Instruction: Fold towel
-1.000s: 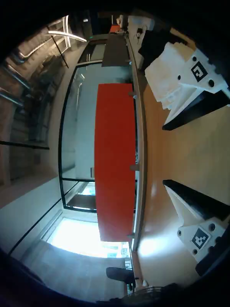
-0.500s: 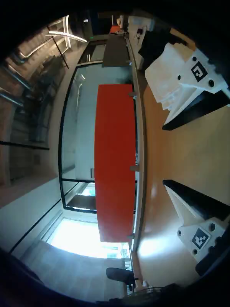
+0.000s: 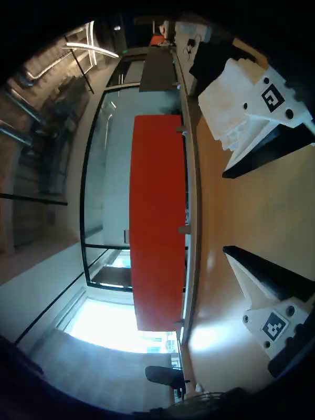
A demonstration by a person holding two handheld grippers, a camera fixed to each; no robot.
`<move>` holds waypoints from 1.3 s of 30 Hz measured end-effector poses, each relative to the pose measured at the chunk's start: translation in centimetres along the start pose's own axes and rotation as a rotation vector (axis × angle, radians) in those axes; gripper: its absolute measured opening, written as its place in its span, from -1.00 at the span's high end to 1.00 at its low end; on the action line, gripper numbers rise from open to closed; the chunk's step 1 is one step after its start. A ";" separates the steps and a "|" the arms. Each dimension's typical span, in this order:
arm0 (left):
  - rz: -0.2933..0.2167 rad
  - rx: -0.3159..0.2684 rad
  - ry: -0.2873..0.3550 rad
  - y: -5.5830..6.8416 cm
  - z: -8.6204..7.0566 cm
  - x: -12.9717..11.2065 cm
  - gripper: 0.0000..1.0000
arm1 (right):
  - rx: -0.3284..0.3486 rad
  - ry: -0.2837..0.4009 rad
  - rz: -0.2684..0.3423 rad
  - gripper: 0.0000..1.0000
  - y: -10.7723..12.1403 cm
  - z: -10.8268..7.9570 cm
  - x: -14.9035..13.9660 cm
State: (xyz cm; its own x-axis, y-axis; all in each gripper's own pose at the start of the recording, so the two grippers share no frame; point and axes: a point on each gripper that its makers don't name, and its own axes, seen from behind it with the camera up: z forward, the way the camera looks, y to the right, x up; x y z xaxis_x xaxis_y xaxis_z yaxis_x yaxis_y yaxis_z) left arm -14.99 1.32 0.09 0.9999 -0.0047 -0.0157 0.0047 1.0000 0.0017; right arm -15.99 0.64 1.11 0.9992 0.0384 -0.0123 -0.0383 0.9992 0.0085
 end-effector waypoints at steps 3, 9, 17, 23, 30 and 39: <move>0.000 0.000 0.000 0.0 0.0 0.0 -0.90 | 0.000 0.000 0.000 -0.99 0.0 0.0 0.0; 0.000 0.000 0.000 -0.1 0.0 0.1 -0.90 | 0.000 0.000 0.000 -0.99 0.0 0.0 0.0; 0.000 0.000 -0.001 -0.1 -0.1 0.3 -0.90 | 0.000 0.000 0.000 -0.99 0.0 0.0 -0.1; 0.000 0.000 -0.001 -0.1 -0.2 0.4 -0.90 | 0.000 0.000 0.000 -0.99 -0.1 0.0 -0.1; -0.001 0.000 -0.002 0.0 -0.2 0.4 -0.90 | 0.000 0.000 0.000 -0.99 0.0 0.0 -0.1; -0.003 0.000 -0.002 -0.1 -0.1 0.3 -0.91 | 0.000 0.000 0.000 -1.00 0.0 0.0 0.0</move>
State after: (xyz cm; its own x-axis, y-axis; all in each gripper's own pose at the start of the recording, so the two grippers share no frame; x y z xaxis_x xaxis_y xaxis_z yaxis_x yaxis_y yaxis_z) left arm -14.65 1.27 -0.04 0.9999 -0.0077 -0.0140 0.0077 1.0000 0.0016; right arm -16.04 0.60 1.12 0.9992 0.0385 -0.0123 -0.0384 0.9992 0.0085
